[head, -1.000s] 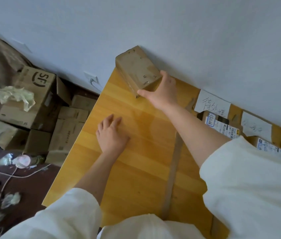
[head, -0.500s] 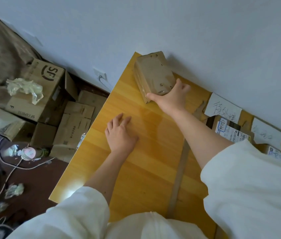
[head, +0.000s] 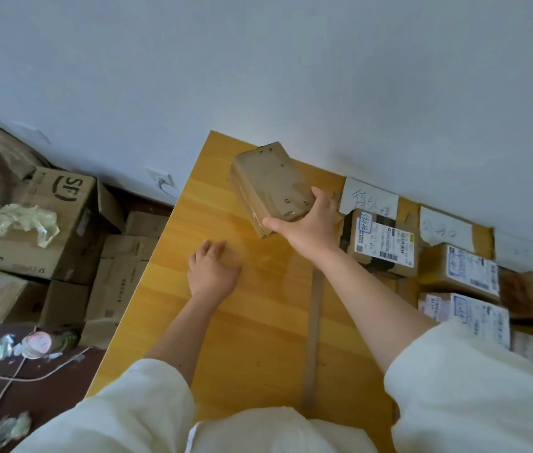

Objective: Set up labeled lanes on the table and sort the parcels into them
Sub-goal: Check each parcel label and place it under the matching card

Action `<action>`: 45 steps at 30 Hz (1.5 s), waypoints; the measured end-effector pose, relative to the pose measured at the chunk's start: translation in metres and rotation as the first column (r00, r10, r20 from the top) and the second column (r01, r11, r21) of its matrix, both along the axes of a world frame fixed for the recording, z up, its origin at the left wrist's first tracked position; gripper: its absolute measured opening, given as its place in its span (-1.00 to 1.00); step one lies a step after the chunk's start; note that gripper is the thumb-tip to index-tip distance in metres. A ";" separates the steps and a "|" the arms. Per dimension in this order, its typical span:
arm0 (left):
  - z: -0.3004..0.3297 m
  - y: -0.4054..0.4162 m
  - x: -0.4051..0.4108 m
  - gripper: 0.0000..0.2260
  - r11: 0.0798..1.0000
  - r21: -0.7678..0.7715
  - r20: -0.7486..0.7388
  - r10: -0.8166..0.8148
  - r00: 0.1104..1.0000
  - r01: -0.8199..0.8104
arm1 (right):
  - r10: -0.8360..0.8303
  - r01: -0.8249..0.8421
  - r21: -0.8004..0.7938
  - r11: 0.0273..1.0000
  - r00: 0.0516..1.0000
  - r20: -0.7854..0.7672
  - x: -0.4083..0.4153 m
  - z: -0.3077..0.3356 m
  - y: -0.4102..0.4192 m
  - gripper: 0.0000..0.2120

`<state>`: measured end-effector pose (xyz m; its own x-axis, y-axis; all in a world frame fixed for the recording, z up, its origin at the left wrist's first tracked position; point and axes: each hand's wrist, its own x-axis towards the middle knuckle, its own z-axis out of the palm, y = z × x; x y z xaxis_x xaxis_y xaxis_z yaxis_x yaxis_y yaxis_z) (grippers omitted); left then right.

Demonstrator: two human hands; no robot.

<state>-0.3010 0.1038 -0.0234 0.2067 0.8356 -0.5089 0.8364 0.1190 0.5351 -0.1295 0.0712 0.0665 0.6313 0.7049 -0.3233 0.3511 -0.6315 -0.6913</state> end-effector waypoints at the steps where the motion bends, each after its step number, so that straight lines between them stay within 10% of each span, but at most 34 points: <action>1: 0.004 -0.002 0.002 -0.45 1.000 -0.012 0.041 0.012 0.999 -0.012 | -0.007 0.007 0.007 1.000 1.000 0.003 0.001 0.004 -0.008 0.13; 16: 0.075 -0.072 0.048 -0.58 0.880 -0.314 0.556 0.475 0.682 -0.357 | -0.037 0.034 0.149 0.988 0.999 0.017 0.014 0.037 -0.127 0.13; 34: 0.134 -0.164 0.110 -0.54 0.794 -0.595 0.619 0.551 0.559 -0.124 | -0.101 0.005 0.327 0.945 0.956 0.276 0.047 0.041 -0.241 0.14; 45: 0.127 -0.183 0.117 -0.11 0.761 -0.646 0.604 0.562 0.566 -0.066 | -0.130 -0.041 0.550 0.834 0.954 0.269 0.038 0.040 -0.264 -0.60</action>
<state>-0.1838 -0.0796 0.1033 0.4801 0.5860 -0.6527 0.0256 0.7344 0.6782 -0.0910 -0.1931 0.1065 0.6692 0.6792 0.3015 0.5654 -0.2021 -0.7997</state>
